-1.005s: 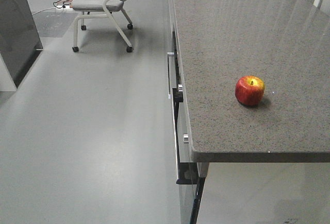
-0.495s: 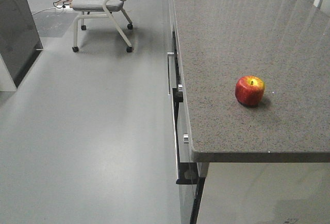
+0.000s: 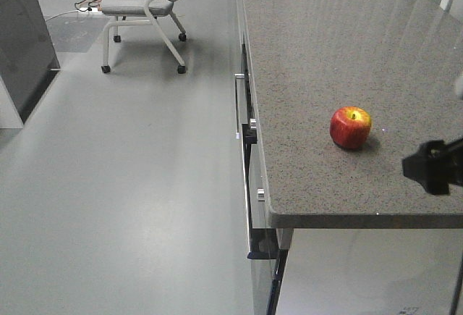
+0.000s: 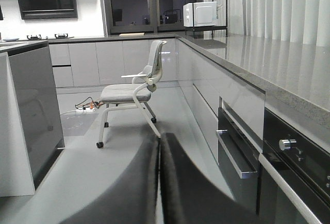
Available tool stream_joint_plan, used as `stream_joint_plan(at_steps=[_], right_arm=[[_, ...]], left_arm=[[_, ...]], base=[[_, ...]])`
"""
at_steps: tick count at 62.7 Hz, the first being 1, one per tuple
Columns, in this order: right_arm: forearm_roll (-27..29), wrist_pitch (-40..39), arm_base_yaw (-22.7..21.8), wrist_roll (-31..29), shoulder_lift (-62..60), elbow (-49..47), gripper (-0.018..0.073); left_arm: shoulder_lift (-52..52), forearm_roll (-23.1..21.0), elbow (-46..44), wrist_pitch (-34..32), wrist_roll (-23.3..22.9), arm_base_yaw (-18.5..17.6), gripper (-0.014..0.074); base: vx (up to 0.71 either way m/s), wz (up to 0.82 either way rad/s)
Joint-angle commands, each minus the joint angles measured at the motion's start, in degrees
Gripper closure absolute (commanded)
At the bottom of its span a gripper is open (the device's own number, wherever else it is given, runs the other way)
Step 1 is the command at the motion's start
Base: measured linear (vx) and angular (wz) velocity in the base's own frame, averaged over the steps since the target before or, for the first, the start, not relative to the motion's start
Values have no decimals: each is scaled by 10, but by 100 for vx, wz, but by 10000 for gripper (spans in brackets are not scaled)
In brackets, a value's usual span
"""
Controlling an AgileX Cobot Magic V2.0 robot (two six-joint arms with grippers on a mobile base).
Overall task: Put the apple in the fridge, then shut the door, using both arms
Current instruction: 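Lower the right gripper over the apple and close on it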
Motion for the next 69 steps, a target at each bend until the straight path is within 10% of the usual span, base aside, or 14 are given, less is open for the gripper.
stream_joint_plan(at_steps=[1,69], right_arm=[[23,-48,-2,-33,35,-45,-75],[70,-86,-1,-111,459,-385,-48]], left_arm=[[-9,0,12,-43,-6,0,603],[-9,0,12,-43,-6,0,603]], base=[[0,0],[0,0]])
